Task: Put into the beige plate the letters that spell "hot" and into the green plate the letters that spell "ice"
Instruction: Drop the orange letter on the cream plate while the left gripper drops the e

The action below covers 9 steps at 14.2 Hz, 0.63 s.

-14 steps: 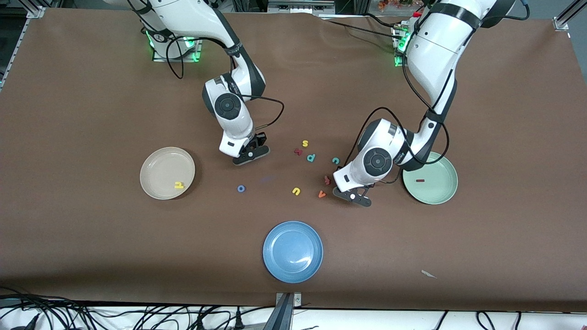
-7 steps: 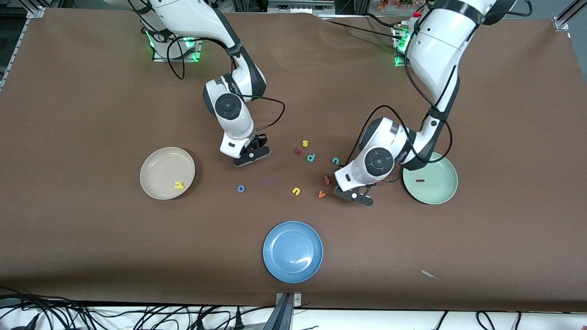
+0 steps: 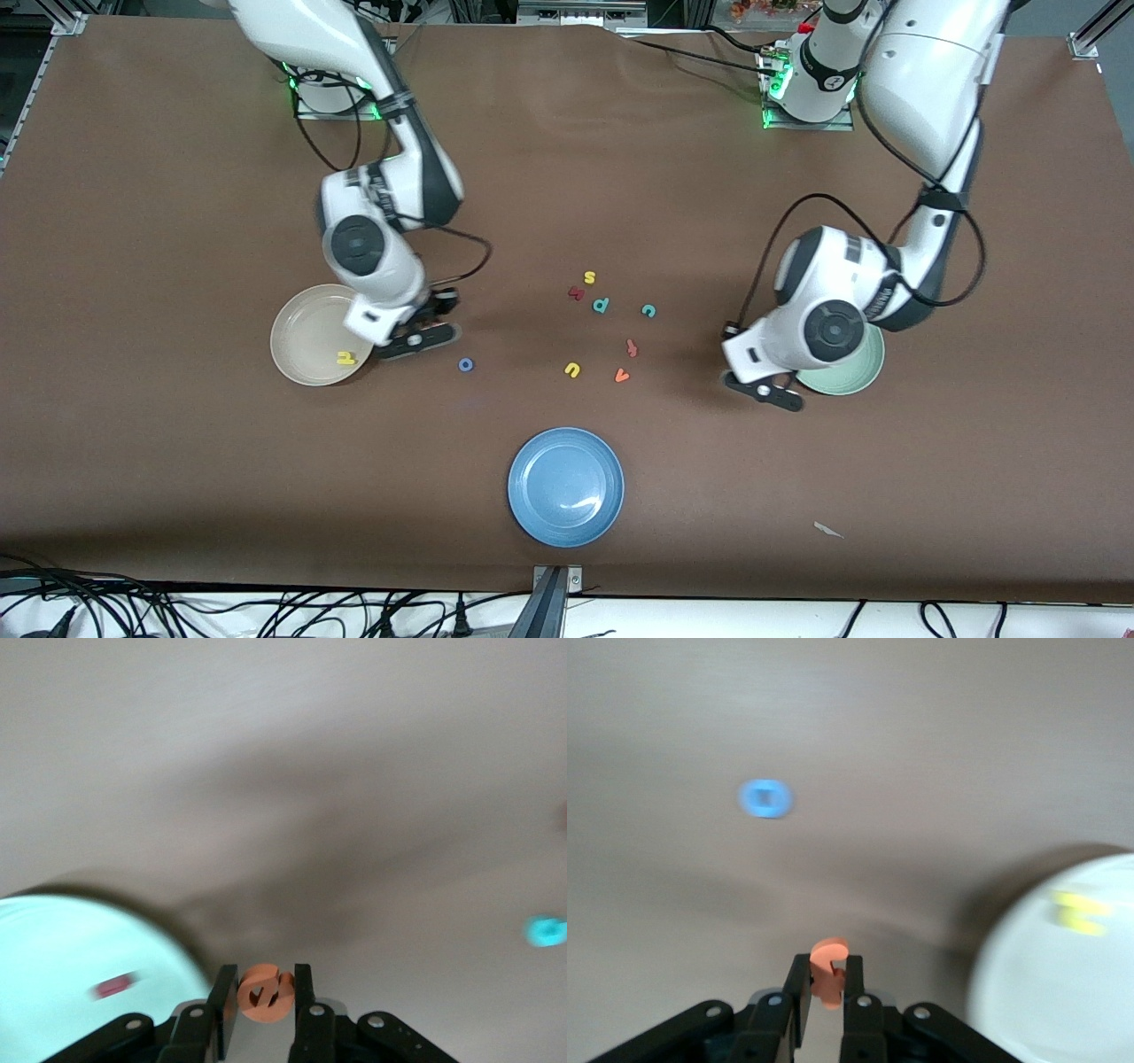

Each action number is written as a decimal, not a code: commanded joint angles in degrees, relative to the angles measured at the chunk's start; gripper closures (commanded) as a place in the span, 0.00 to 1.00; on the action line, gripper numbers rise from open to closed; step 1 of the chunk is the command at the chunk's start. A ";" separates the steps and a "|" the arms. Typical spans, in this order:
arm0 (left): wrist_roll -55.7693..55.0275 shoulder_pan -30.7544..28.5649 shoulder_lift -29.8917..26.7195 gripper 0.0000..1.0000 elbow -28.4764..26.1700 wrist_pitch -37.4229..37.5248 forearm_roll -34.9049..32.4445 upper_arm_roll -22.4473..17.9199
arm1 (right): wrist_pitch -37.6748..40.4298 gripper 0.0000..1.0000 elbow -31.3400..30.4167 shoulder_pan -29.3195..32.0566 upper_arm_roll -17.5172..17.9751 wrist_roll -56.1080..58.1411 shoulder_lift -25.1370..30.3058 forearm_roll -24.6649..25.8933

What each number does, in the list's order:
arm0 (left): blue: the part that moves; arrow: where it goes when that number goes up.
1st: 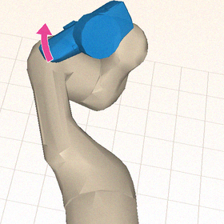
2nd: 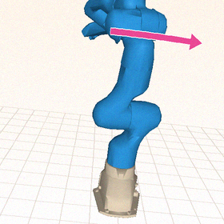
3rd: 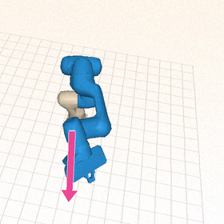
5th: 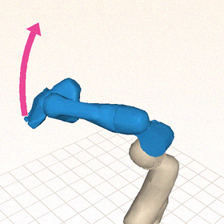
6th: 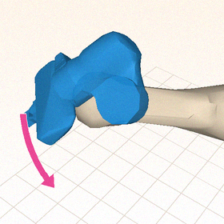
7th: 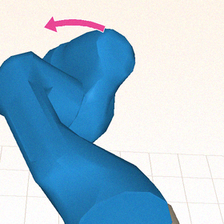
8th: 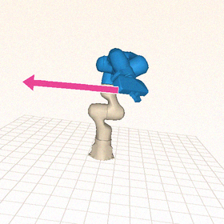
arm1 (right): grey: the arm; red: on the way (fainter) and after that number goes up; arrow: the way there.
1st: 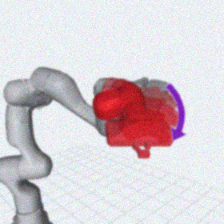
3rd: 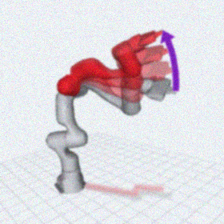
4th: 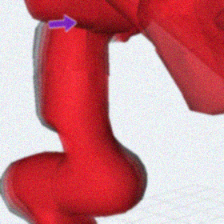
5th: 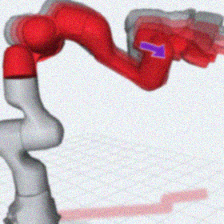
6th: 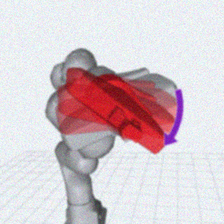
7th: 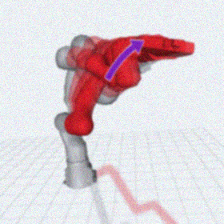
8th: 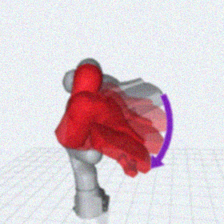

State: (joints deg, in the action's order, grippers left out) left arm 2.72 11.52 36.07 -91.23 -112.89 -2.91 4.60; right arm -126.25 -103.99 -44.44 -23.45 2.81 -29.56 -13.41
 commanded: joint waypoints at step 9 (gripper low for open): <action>2.37 -5.81 -3.47 0.00 -6.68 0.65 -6.14 0.93 | 3.99 0.00 -0.60 7.35 -6.08 5.89 -2.87 -2.83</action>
State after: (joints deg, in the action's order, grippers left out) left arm 4.86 5.50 35.08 -96.53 -112.30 -7.33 5.27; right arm -122.32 -105.35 -37.05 -29.87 8.46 -31.82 -13.77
